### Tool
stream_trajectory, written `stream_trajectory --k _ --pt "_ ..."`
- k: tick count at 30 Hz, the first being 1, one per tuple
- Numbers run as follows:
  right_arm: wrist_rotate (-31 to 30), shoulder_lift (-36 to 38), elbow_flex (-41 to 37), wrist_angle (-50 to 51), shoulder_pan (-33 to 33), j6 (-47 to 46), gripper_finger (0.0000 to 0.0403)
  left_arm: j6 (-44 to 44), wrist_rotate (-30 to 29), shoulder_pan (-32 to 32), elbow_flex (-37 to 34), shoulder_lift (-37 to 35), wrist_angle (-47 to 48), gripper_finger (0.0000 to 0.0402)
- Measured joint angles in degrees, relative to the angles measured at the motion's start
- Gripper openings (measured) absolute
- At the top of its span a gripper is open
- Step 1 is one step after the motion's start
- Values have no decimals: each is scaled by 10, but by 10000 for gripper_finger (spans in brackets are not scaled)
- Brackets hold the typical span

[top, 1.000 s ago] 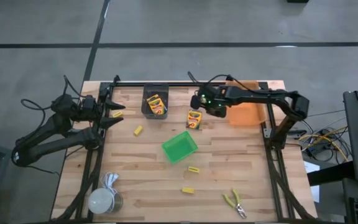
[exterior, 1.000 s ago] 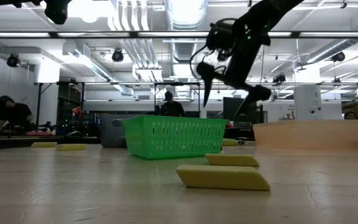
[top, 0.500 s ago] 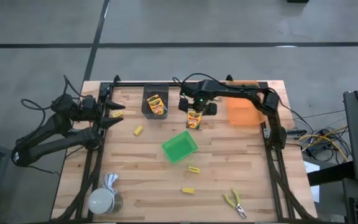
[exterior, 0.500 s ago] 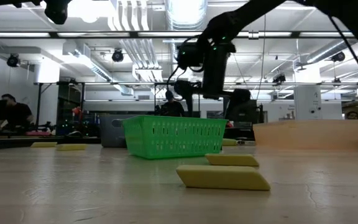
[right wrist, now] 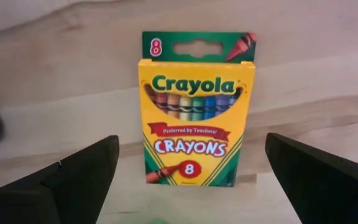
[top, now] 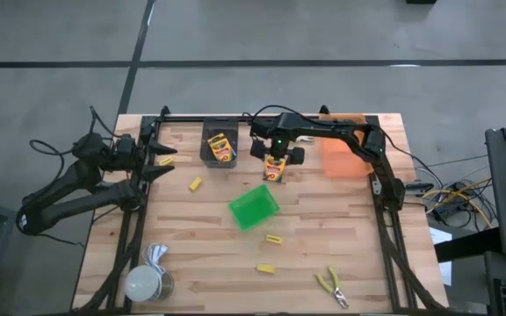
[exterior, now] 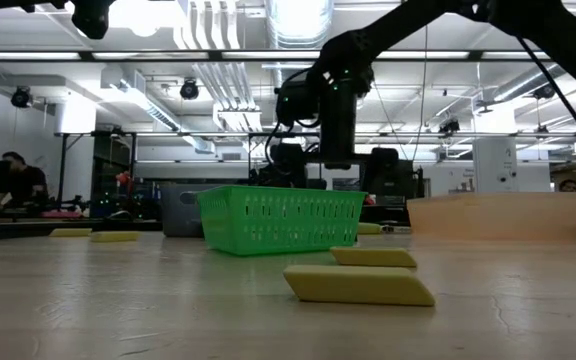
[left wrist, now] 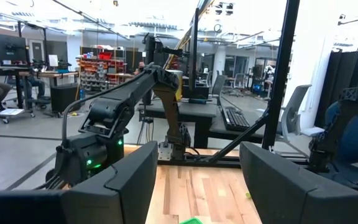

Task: Pick & Place School Supplies
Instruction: Stack the yellow crayon box on the yellow crayon box in the black bin

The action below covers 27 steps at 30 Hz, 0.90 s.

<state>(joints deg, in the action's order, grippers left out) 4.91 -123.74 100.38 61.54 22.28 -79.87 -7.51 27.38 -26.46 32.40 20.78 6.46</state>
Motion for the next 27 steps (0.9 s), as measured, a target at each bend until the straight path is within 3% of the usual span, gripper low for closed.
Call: stream_trajectory --k 13,27 --pt "-19 0 -13 -2 0 5 400 0 0 0 0 0 0 234" --pt "-1 0 -30 -46 0 36 400 0 0 0 0 0 0 234"
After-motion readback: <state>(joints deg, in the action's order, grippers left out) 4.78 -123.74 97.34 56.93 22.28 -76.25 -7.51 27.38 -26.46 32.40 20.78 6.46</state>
